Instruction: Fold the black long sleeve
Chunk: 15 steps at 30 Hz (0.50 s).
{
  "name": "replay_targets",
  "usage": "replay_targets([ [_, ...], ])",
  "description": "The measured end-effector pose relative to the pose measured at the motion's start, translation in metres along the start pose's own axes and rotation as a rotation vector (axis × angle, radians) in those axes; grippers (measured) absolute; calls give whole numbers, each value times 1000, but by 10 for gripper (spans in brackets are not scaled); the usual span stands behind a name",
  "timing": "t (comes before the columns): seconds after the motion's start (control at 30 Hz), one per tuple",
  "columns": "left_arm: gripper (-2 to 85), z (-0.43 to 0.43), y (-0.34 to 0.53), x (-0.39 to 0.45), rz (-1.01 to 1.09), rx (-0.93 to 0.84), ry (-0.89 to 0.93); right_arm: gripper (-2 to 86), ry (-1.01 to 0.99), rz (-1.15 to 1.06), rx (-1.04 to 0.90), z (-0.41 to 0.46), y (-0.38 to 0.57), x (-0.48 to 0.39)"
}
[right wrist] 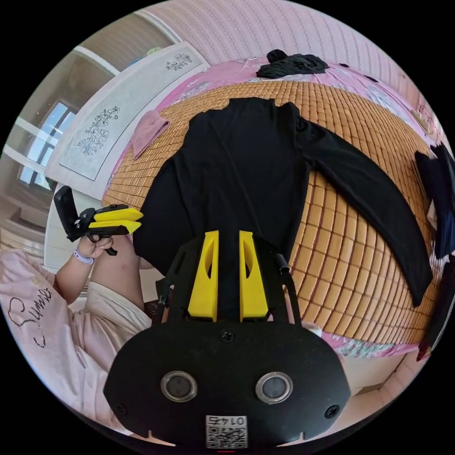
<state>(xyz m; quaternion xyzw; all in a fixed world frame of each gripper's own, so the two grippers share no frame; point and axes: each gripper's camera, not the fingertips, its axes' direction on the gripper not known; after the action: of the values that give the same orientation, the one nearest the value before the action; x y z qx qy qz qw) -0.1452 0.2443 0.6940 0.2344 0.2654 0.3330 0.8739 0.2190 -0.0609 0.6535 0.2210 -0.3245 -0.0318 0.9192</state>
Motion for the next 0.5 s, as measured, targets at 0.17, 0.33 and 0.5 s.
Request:
replay_targets([
  [0.17, 54, -9, -32, -42, -25, -9, -329, 74, -158, -222, 70, 9, -143, -52],
  [0.33, 54, 10, -68, -68, -54, -17, -371, 83, -63, -277, 38, 43, -281, -95],
  [0.5, 50, 51, -97, -80, -46, -107, -423, 87, -28, -165, 44, 66, -365, -113],
])
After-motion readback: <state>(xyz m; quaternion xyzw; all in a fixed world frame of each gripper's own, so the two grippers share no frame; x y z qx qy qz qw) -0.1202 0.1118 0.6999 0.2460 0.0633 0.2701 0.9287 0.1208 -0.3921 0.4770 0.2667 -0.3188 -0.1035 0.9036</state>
